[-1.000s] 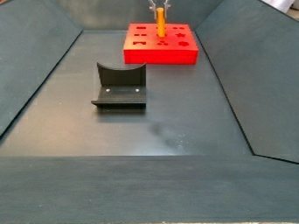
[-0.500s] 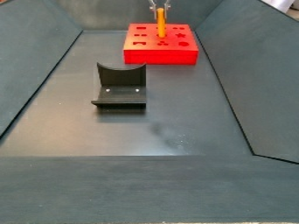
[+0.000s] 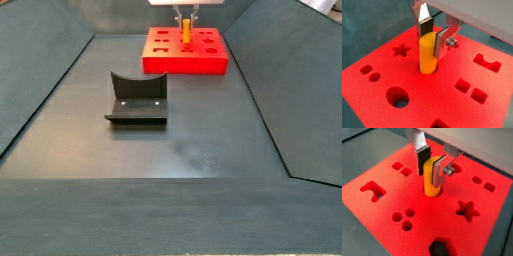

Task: Pick up the oval object. Move up. Move to above the board. Insert the oval object.
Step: Insert the oval object.

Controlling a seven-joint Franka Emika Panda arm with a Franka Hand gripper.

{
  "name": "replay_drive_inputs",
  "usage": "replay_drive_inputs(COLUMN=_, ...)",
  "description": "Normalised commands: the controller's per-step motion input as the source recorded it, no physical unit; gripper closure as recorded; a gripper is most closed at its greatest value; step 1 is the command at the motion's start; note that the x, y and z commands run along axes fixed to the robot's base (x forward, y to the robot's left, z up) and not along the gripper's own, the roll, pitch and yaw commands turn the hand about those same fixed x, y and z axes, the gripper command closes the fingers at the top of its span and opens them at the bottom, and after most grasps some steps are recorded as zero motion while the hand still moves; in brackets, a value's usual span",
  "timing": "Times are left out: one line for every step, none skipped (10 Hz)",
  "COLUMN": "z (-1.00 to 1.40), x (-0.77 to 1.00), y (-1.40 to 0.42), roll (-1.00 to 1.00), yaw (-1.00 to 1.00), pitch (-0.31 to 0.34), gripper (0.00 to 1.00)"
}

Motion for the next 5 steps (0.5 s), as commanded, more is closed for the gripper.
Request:
replay_drive_inputs(z=-1.00, x=0.00, y=0.00, roll=0.00, yaw=-0.10, pitch=-0.137, gripper=1.00)
replay_drive_inputs(z=-0.79, x=0.01, y=0.00, roll=-0.06, yaw=-0.07, pitch=-0.234, gripper=1.00)
replay_drive_inputs(z=-0.75, x=0.03, y=0.00, roll=-0.05, yaw=-0.09, pitch=-0.254, gripper=1.00)
replay_drive_inputs(z=-0.55, x=0.09, y=0.00, roll=-0.01, yaw=-0.14, pitch=-0.271, gripper=1.00)
replay_drive_inputs(z=0.00, x=0.00, y=0.00, roll=-0.01, yaw=0.00, pitch=0.000, gripper=1.00)
